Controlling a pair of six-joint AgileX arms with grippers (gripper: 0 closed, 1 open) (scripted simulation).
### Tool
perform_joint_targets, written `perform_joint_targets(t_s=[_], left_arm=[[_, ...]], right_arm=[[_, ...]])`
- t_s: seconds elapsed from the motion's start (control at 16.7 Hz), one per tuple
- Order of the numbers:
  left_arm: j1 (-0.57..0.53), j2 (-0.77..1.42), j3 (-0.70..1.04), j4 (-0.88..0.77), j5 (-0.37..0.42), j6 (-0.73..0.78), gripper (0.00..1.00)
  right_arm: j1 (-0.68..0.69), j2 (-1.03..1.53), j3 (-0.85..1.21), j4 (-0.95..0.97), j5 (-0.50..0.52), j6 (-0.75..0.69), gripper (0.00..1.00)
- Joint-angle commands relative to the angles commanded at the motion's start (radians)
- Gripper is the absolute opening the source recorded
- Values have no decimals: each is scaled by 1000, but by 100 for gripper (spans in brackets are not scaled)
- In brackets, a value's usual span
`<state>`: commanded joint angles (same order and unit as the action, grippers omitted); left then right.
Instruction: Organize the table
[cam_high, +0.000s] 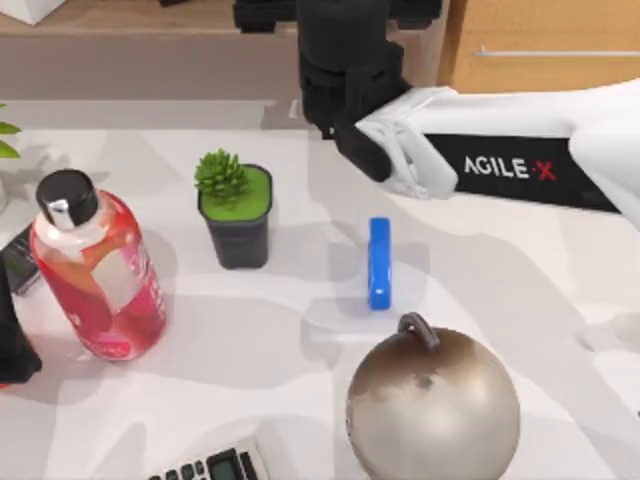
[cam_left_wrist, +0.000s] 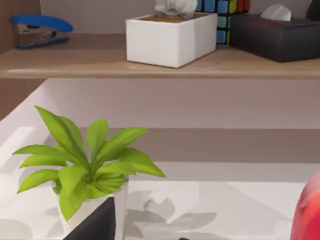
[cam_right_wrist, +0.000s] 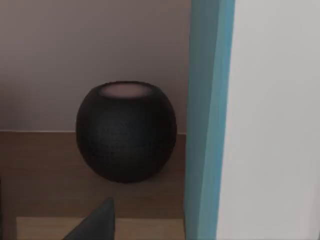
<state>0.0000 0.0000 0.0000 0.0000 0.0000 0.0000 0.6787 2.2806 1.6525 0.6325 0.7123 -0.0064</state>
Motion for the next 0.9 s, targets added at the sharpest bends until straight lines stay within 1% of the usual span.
perform_joint_targets(t_s=[0.18,0.42,0.66,0.9], left_arm=[[0,0,0,0,0,0,100],[0,0,0,0,0,0,100],[0,0,0,0,0,0,100],[0,0,0,0,0,0,100]], right_arm=[[0,7,14,-6,-2,-1,100],[-21,54,95,-40,-22,-1,100],[-25,59,103,-44,-25,-1,100],[-25,59,103,-44,-25,-1,70]])
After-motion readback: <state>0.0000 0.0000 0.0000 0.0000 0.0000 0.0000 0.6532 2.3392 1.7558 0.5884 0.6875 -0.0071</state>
